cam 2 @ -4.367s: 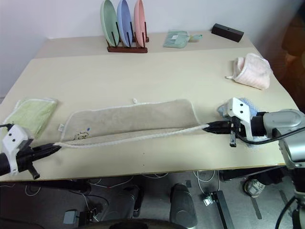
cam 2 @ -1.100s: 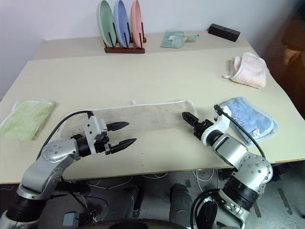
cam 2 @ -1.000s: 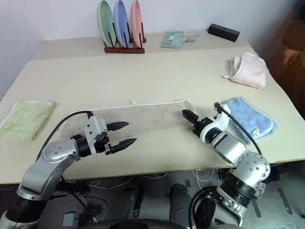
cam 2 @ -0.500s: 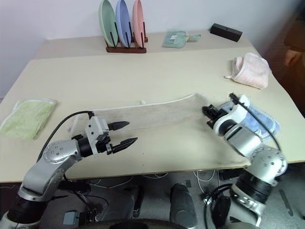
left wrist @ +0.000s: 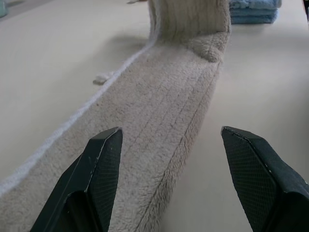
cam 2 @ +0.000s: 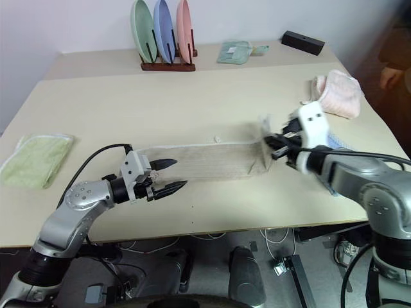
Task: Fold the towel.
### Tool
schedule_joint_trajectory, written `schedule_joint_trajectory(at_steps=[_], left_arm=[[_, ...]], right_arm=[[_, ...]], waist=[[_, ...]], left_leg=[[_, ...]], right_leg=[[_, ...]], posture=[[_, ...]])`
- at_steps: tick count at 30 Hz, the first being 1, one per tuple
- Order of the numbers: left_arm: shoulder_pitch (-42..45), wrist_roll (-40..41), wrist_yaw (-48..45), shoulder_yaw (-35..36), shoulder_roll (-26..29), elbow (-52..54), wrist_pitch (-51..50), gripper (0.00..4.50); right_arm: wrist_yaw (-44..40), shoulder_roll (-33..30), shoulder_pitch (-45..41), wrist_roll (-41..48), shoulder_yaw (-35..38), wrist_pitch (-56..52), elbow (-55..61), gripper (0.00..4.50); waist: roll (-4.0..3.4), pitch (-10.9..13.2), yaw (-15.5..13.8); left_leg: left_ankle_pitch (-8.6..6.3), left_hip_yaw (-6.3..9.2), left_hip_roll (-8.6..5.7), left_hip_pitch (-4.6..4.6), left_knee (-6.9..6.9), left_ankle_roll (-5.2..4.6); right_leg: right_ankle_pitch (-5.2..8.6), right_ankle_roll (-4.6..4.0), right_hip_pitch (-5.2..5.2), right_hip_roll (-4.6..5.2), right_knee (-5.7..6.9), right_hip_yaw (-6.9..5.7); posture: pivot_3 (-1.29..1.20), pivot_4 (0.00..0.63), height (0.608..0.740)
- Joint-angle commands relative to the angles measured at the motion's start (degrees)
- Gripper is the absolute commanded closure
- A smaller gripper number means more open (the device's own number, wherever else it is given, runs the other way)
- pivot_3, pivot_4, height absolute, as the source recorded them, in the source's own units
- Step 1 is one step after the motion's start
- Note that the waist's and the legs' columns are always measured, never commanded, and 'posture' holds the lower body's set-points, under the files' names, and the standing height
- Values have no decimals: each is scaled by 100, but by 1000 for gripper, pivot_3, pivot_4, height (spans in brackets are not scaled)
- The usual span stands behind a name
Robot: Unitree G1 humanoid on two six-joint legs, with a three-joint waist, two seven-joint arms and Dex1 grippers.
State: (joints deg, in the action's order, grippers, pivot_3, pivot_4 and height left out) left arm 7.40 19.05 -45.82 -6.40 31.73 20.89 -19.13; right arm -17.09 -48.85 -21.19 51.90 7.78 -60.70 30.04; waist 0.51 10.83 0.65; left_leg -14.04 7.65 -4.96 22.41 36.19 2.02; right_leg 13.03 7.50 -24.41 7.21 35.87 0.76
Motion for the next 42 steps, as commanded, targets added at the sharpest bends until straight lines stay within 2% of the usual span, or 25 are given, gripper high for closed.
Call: schedule_joint_trajectory(at_steps=[1, 6, 13, 16, 20, 23, 26, 29, 31, 33, 39, 42], left_arm=[[-15, -32, 100, 4, -50, 226, 45, 1160], [-145, -52, 195, 23, -41, 378, -18, 1160], [-211, -66, 256, 44, -4, 465, -71, 1160], [-218, -72, 258, 62, 9, 457, -68, 1160], [-242, -56, 279, 130, 30, 438, -71, 1160], [-272, -27, 303, 218, 33, 417, -80, 1160], [-302, 8, 343, 294, 13, 387, -87, 1160], [-346, 31, 467, 367, -45, 385, -125, 1160], [-383, 73, 536, 409, -95, 403, -172, 1160], [-438, 102, 580, 443, -119, 447, -210, 1160], [-786, 168, 826, 635, -147, 642, -344, 1160], [-1039, 318, 1025, 831, -226, 827, -535, 1160]], right_arm=[[-418, 178, -304, -639, -1080, 353, 270, 4444], [-676, 534, -434, -1520, -2108, 692, -20, 4444], [-889, 999, -384, -2038, -2327, 816, -405, 4444], [-1110, 999, -274, -2022, -2182, 846, -305, 3542], [-1623, 753, -113, -1873, -1611, 1239, -19, 1664], [-1942, 650, -33, -1681, -1115, 1391, -41, 1664], [-1868, 819, -161, -1621, -729, 1367, -486, 1664], [-1768, 998, -425, -2237, -951, 1813, -1366, 2499], [-1834, 1245, -570, -2524, -1196, 2169, -1833, 3587], [-1917, 1529, -661, -2761, -1445, 2456, -2242, 4448], [-2364, 1882, -355, -3604, -2317, 3318, -3055, 4448], [-2452, 1916, -208, -3867, -2460, 3579, -3148, 4448]], waist=[[4, -1, -1], [8, 0, -15], [8, 0, -14], [8, 0, -14], [8, 0, -16], [8, 0, -17], [9, 0, -6], [9, 0, 9], [9, 0, 8], [8, 0, 15], [8, 0, 1], [9, -4, 3]], left_leg=[[0, 1, 0, 0, 0, 0], [0, 7, -1, 6, -1, 1], [0, 7, -6, 6, -3, 1], [0, 6, -7, 7, -3, 1], [0, 6, -7, 7, -3, 1], [0, 5, -7, 7, -4, 1], [0, 5, -6, 4, -4, 1], [0, 2, -5, 1, -5, 1], [0, 1, -5, 1, -6, 1], [0, 3, -5, 0, -7, 1], [0, 4, -5, 1, -6, 2], [0, 3, -5, -2, -6, 2]], right_leg=[[0, 0, 0, 0, -2, -1], [-1, -1, 0, 5, -12, -1], [-7, -2, 1, 3, -26, -1], [-9, 0, 1, 3, -27, -1], [-10, 1, 1, 3, -29, -1], [-11, 3, 3, 3, -30, -1], [-11, 3, 6, 1, -31, -2], [-14, -1, 6, 0, -31, -1], [-15, -2, 6, -1, -31, -1], [-15, -2, 6, -4, -31, -1], [-16, -2, 5, -5, -33, 1], [-16, -2, 6, -5, -33, 6]], posture=[[0, 150, 740], [0, 150, 740], [0, 150, 740], [0, 150, 740], [0, 150, 740], [0, 150, 740], [0, 150, 740], [0, 150, 740], [0, 150, 740], [0, 150, 740], [0, 150, 740], [0, 150, 740]])
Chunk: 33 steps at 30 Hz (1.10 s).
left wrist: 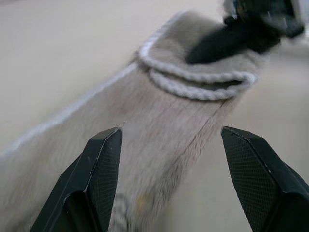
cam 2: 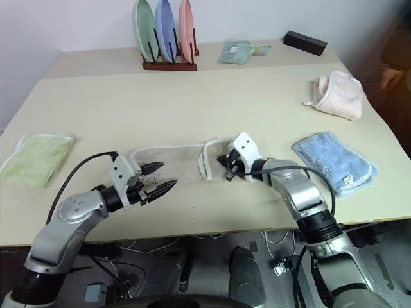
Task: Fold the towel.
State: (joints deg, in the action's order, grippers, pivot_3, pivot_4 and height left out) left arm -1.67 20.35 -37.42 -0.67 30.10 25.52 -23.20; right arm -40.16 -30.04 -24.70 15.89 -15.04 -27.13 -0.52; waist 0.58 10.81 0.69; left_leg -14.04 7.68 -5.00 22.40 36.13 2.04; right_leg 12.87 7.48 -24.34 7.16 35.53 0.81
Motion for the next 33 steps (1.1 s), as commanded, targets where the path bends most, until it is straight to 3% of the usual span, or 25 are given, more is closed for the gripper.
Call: schedule_joint_trajectory(at_steps=[1, 5, 7, 8, 11, 15, 18, 24, 31, 33], left_arm=[[-244, 249, 272, 333, -93, 466, -212, 1160], [-742, 590, 751, 663, -335, 966, -660, 1160], [-1057, 1000, 1139, 889, -587, 1299, -1107, 1160], [-1182, 1197, 1305, 986, -697, 1432, -1318, 922], [-1655, 2181, 1972, 1405, -1240, 1879, -1791, 1], [-1856, 3592, 3286, 1955, -1978, 2025, -2101, 0], [-1882, 4677, 4437, 2245, -2404, 1696, -2072, 0], [-1263, 5668, 5975, 2292, -2444, 1059, -1985, 0], [-412, 5904, 6345, 1911, -2175, 401, -2007, 0], [-141, 5870, 6333, 1830, -2155, 225, -1972, 517]], right_arm=[[-138, 71, 153, -273, -122, 251, -84, 4448], [-143, 102, -72, -178, 306, 353, 10, 4448], [-348, -82, -255, -218, 440, 628, 197, 3944], [-469, -165, -316, -226, 473, 741, 293, 3655], [-872, -390, -544, -92, 589, 912, 608, 2196], [-1166, -477, -719, -68, 622, 992, 788, 126], [-1343, -440, -794, -114, 558, 1143, 811, 56], [-1382, -256, -765, -194, 486, 1298, 816, 56], [-1315, -206, -540, -269, 470, 1318, 1024, 56], [-1273, -223, -393, -279, 470, 1266, 1195, 0]], waist=[[4, -2, 0], [4, -3, 5], [3, -1, 2], [2, -1, 0], [4, 0, -4], [9, -2, -15], [9, -2, -28], [8, -3, -93], [7, -6, -161], [7, -6, -165]], left_leg=[[0, 1, 0, -1, 1, 0], [-1, 6, 4, -3, -1, 1], [-1, 6, 4, -2, 1, 1], [-1, 7, 4, -1, 2, 1], [-1, 6, 4, -1, 2, 1], [-1, 11, 8, -1, 3, 1], [-1, 10, 18, -1, 6, 1], [0, -2, 12, -1, 8, 3], [2, -3, 0, -3, 10, 7], [2, -4, -1, -3, 11, 7]], right_leg=[[0, 0, 2, 0, 0, 0], [-1, -1, 2, -2, 1, 1], [-1, -1, 2, -2, 0, 1], [-2, -2, 2, -2, 0, 2], [-1, -2, 2, -2, -1, 5], [-1, -2, 3, -2, -1, 3], [-1, -4, 7, -2, -2, 2], [-4, -11, 7, -3, -5, 3], [-6, -14, 12, -4, -7, 4], [-6, -14, 13, -4, -8, 5]], posture=[[0, 150, 740], [0, 150, 740], [0, 150, 740], [0, 150, 740], [0, 150, 740], [0, 150, 740], [0, 150, 740], [0, 150, 740], [0, 150, 740], [0, 150, 740]])
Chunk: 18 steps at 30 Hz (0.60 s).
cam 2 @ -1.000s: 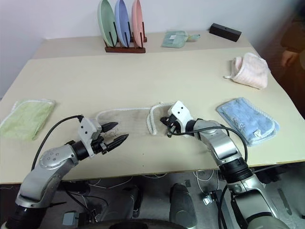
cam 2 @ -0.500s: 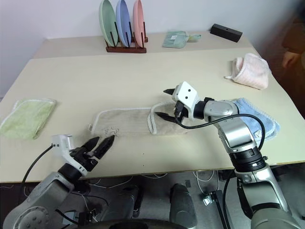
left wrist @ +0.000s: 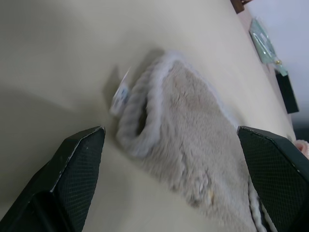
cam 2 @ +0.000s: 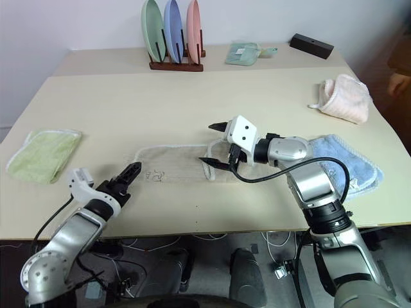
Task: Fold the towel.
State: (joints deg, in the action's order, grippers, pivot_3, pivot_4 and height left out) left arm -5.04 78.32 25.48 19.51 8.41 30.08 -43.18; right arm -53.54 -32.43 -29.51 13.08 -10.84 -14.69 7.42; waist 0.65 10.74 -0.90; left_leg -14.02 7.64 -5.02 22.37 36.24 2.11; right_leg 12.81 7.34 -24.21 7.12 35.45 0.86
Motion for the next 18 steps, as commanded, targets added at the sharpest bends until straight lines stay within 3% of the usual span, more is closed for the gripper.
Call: schedule_joint_trajectory(at_steps=[1, 8, 11, 14, 18], left_arm=[[282, 74, 38, -207, 21, -290, 42, 862], [597, 165, 36, -188, 83, -390, 172, 4453], [648, 169, -135, 11, 281, -207, 342, 4453], [759, 80, -549, 518, 945, -139, 532, 4453], [925, -181, -1455, 1044, 2222, -297, 471, 4453]], right_arm=[[81, 12, 135, -2, 50, -1, 456, 0], [187, -8, 400, -58, 61, -149, 747, 0], [214, -31, 482, -14, 115, -256, 849, 0], [189, -99, 554, 24, 198, -320, 883, 0], [131, -201, 576, 17, 304, -290, 738, 0]], waist=[[1, 0, 0], [2, 0, 28], [4, 1, 19], [6, 2, 25], [8, 3, 27]], left_leg=[[0, 2, 0, 0, 0, 0], [0, 1, 1, 1, -4, 0], [0, 0, 2, 1, -3, 0], [0, 1, 4, 2, -5, 1], [0, -3, 5, 2, -8, 1]], right_leg=[[-1, 1, 0, 0, 0, -1], [-2, 3, -5, -3, -1, 1], [-2, 3, -5, -3, -1, 2], [-1, -1, -8, -6, 0, 2], [5, -17, -10, -9, -5, 4]], posture=[[0, 150, 740], [0, 150, 740], [0, 150, 740], [0, 150, 740], [0, 150, 740]])
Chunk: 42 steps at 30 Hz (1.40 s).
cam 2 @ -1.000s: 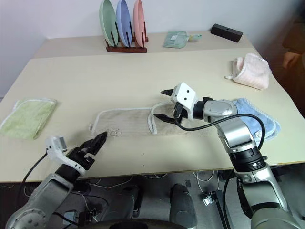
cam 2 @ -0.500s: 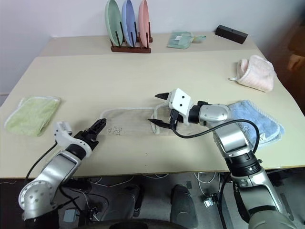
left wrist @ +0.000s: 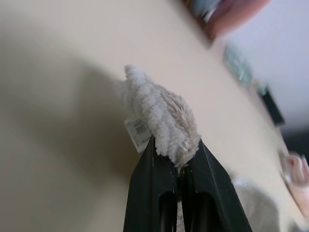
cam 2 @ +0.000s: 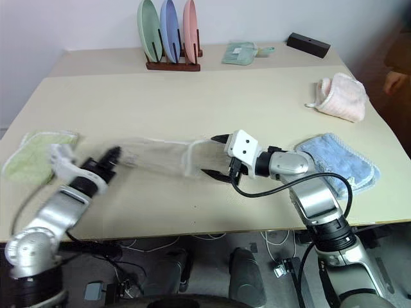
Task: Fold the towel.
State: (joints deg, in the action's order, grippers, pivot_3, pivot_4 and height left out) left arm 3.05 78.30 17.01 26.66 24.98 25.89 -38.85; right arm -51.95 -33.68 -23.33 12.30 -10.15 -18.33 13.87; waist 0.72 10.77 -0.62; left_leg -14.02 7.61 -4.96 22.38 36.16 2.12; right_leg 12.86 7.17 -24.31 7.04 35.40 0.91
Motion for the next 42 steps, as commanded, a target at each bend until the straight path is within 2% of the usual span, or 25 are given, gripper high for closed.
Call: schedule_joint_trajectory(at_steps=[1, 5, 11, 19, 25, 28, 32, 35, 36, 39, 42], left_arm=[[165, -273, -845, 293, 797, 127, -5, 4453], [312, -661, -1741, -192, 1398, 339, -158, 4453], [529, -2089, -3166, -1962, 1993, 821, -285, 4453], [1018, -3701, -3882, -3541, 1573, 514, -146, 4453], [1048, -4133, -4108, -3699, 1219, 348, -189, 4453], [845, -3872, -4238, -3318, 1147, 518, -290, 3591], [445, -3410, -4322, -2553, 1202, 795, -469, 1676], [258, -2800, -4356, -1730, 1272, 846, -651, 1634], [239, -2609, -4381, -1504, 1312, 859, -698, 1634], [231, -2385, -4347, -998, 1382, 765, -702, 2530], [284, -2634, -4169, -797, 1400, 597, -567, 4055]], right_arm=[[-40, -88, -41, 96, 242, 93, 58, 0], [-53, -83, -42, 64, 226, 156, -42, 0], [-16, -76, 63, 47, 221, 144, -10, 0], [87, -78, 154, 9, 232, 77, 83, 0], [174, -108, 197, 3, 257, 12, 161, 0], [244, -101, 277, -30, 216, -14, 235, 0], [297, -98, 257, -67, 168, -60, 284, 0], [383, -6, 134, 20, 237, -209, 268, 785], [393, 26, 99, 61, 245, -248, 276, 1236], [433, 142, -44, 86, 190, -353, 276, 2748], [512, 349, -235, 159, 131, -533, 301, 4390]], waist=[[2, 1, -2], [2, 1, -11], [2, 1, 8], [3, 3, 24], [4, 4, 20], [4, 4, 23], [4, 4, 42], [4, 4, 37], [4, 4, 37], [4, 4, 37], [4, 4, 37]], left_leg=[[0, -1, 0, 1, 0, 0], [0, -1, -2, 2, 0, 0], [0, -3, -1, 2, -3, -1], [0, -4, 4, 3, -5, -1], [0, -2, 5, 3, -5, -1], [0, -2, 6, 4, -5, -1], [0, -1, 16, 3, -6, -1], [0, -2, 33, 3, -4, -1], [0, -2, 33, 3, -4, -1], [0, -3, 35, 3, -4, -1], [0, -6, 35, 3, -4, -1]], right_leg=[[0, 0, 0, 0, -1, 0], [0, 0, 5, 0, -8, 0], [-1, 2, 4, 0, -8, 2], [-9, 16, 0, -5, -8, 3], [-10, 17, 0, -5, -8, 3], [-10, 17, 0, -5, -9, 3], [-10, 17, -3, -7, -7, 3], [-11, 16, -3, -10, -7, 3], [-11, 15, -3, -11, -7, 2], [-11, 14, -3, -13, -7, 2], [-12, 14, -2, -13, -8, 3]], posture=[[0, 150, 740], [0, 150, 740], [0, 150, 740], [0, 150, 740], [0, 150, 740], [0, 150, 740], [0, 150, 740], [0, 150, 740], [0, 150, 740], [0, 150, 740], [0, 150, 740]])
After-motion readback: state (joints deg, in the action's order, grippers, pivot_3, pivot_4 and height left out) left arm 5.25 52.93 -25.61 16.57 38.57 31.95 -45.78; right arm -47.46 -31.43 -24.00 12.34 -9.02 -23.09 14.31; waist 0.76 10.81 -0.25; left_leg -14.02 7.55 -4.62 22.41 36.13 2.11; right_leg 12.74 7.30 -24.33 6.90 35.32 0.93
